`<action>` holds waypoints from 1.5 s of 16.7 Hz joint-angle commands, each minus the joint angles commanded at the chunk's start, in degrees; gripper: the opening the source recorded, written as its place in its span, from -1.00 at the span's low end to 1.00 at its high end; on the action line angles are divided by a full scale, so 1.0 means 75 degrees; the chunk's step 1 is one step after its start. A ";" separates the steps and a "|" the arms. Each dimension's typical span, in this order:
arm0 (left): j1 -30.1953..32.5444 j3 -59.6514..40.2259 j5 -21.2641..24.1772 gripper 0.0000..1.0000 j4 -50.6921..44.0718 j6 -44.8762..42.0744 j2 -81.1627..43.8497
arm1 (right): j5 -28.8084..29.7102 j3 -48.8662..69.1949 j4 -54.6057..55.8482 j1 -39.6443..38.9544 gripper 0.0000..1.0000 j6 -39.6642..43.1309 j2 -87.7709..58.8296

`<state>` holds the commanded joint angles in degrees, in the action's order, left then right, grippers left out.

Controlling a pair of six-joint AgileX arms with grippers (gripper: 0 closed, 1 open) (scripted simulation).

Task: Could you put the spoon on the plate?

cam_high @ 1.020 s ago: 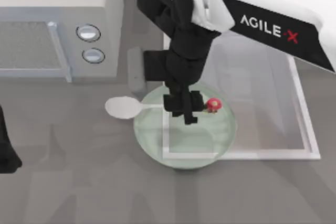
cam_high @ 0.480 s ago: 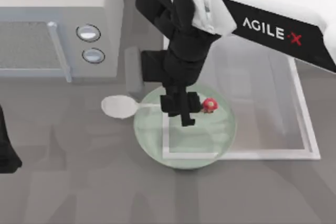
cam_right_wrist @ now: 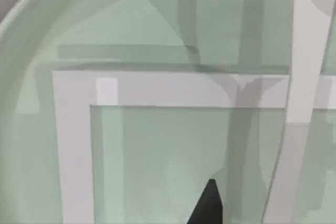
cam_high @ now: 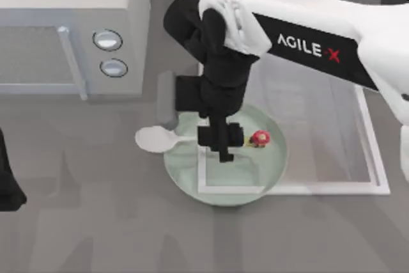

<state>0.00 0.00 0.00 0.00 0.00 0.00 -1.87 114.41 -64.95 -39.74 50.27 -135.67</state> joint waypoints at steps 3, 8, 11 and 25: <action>0.0000 0.0000 0.0000 1.00 0.0000 0.0000 0.0000 | 0.0049 -0.0140 -0.0009 0.0025 -1.00 -0.0050 -0.0186; 0.0000 0.0000 0.0000 1.00 0.0000 0.0000 0.0000 | 0.0049 -0.0140 -0.0009 0.0025 -0.85 -0.0050 -0.0186; 0.0000 0.0000 0.0000 1.00 0.0000 0.0000 0.0000 | 0.0049 -0.0140 -0.0009 0.0025 -0.40 -0.0050 -0.0186; 0.0000 0.0000 0.0000 1.00 0.0000 0.0000 0.0000 | 0.0049 -0.0140 -0.0009 0.0025 1.00 -0.0050 -0.0186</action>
<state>0.00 0.00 0.00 0.00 0.00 0.00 -1.50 113.36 -65.02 -39.56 49.89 -137.06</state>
